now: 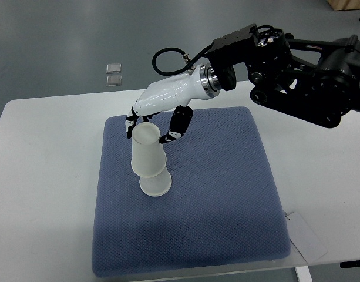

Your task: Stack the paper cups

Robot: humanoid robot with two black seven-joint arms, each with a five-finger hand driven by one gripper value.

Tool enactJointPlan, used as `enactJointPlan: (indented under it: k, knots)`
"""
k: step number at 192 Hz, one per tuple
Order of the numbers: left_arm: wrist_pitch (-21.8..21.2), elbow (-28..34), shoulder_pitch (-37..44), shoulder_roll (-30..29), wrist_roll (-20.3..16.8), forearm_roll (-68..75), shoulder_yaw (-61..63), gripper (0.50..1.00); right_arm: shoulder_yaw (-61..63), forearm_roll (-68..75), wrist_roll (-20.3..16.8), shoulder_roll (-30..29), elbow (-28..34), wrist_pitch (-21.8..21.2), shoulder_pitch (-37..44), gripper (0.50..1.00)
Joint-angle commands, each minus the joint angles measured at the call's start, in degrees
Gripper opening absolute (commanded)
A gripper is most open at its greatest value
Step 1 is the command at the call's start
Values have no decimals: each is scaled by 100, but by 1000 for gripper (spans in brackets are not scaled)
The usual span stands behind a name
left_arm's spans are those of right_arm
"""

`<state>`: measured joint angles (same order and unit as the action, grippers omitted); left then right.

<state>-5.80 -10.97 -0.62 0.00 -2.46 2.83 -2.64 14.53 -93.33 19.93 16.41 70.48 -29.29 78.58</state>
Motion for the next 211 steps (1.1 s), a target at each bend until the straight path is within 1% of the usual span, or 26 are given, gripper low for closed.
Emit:
enactJointPlan:
  k: [1,7,12,16,23,27,41,45,48,52,98,110,129,140,149,157,168,176,182,184,190,193,211]
  knots:
    - [0,-2,0,0,0,-2,0,1000,6,7,2,-41,0,2,-53,752]
    - [0,-2,0,0,0,-2,0,1000,6,7,2,-50,0,2,-89,766]
    - [0,-2,0,0,0,-2,0,1000,6,7,2,-50,0,2,-115,793]
    - [0,-2,0,0,0,-2,0,1000,15,7,2,-50,0,2,-124,799]
    - [0,-2,0,0,0,-2,0,1000,15,7,2,-50,0,2,-133,840]
    - [0,-2,0,0,0,-2,0,1000,15,7,2,-50,0,2,-133,854]
    - [0,-2,0,0,0,-2,0,1000,24,7,2,-41,0,2,-159,862]
    - [0,-2,0,0,0,-2,0,1000,32,7,2,-41,0,2,-159,870]
    - [0,-2,0,0,0,-2,0,1000,32,7,2,-41,0,2,-159,889]
    - [0,-2,0,0,0,-2,0,1000,50,16,2,-32,0,2,-159,901]
    - [0,-2,0,0,0,-2,0,1000,138,122,2,73,-26,20,-256,905]
    - [0,-2,0,0,0,7,0,1000,331,227,2,126,-175,28,-352,905]
    - [0,-2,0,0,0,-2,0,1000,753,588,-15,258,-527,169,-686,905]
    - [0,-2,0,0,0,-2,0,1000,1043,922,-174,319,-712,231,-862,905]
    - [0,-2,0,0,0,-2,0,1000,1341,1334,-437,346,-852,266,-1029,903]
    - [0,-2,0,0,0,-2,0,1000,1509,1607,-578,355,-923,292,-1152,903]
    - [0,-2,0,0,0,7,0,1000,1807,2098,-859,434,-1010,467,-1424,903]
    - [0,-2,0,0,0,7,0,1000,1940,2310,-982,460,-1054,617,-1565,903]
    - [0,-2,0,0,0,-2,0,1000,2089,2564,-1140,469,-1089,889,-1776,903]
    - [0,-2,0,0,0,-2,0,1000,2089,2565,-1140,469,-1090,890,-1776,903]
    - [0,-2,0,0,0,-2,0,1000,2186,2741,-1246,469,-1090,1118,-1952,901]
    - [0,7,0,0,0,-2,0,1000,2238,2846,-1324,469,-1098,1293,-2074,901]
    - [0,-2,0,0,0,7,0,1000,2449,3277,-1553,434,-1204,1988,-2488,903]
